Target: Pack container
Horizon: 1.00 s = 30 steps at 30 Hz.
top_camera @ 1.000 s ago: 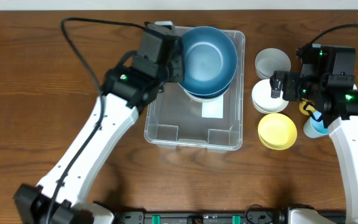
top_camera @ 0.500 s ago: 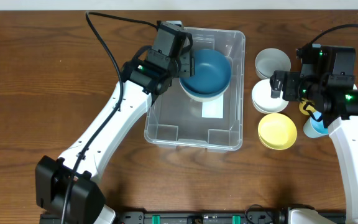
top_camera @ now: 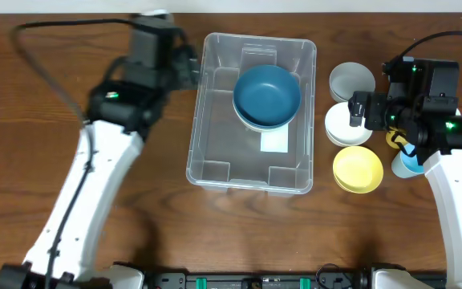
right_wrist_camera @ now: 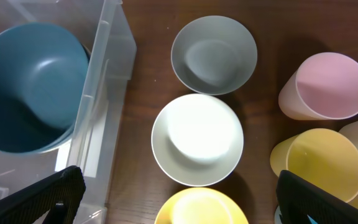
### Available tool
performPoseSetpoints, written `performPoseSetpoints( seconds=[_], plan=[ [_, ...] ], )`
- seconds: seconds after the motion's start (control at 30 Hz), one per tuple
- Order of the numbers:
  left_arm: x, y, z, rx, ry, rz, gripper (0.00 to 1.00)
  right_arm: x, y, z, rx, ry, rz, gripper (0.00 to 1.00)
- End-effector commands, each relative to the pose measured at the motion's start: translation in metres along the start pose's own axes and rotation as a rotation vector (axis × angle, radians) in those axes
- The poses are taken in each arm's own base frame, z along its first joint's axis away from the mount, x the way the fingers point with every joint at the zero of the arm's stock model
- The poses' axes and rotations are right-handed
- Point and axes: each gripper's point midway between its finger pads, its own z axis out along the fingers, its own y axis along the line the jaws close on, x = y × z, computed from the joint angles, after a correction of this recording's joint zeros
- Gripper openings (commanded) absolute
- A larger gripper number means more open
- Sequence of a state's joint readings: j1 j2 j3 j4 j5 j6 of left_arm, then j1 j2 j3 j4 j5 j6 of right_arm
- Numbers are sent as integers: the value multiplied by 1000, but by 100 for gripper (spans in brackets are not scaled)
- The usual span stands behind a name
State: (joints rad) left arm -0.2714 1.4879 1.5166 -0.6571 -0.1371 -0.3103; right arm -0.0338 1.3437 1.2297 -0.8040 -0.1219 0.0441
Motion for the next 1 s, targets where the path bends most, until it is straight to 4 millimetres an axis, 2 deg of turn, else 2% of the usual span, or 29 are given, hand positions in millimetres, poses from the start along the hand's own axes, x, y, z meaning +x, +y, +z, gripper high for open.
performPoseSetpoints(
  seconds=[0.0,0.07,0.17,0.27,0.37,0.47,0.97],
  plan=[
    [-23,62,-16,-169,-60,-65,88,-4,-2,-2,5,-9,-5,99],
    [-25,97,-21,-241,-55,-113,99,-4,-2,-2,5,-9,-5,99],
    [-22,149,-26,-346,-31,-189,98,-4,-2,-2,5,-9,-5,99],
    [-12,183,-32,-419,5,-239,98,-4,-2,-2,5,-9,-5,99],
    [-8,204,-38,-463,21,-274,98,-4,-2,-2,5,-9,-5,99],
    [-8,217,-41,-487,17,-297,98,-4,-2,-2,5,-9,-5,99],
    [-7,218,-42,-490,16,-300,98,-4,-2,-2,5,-9,-5,99]
  ],
)
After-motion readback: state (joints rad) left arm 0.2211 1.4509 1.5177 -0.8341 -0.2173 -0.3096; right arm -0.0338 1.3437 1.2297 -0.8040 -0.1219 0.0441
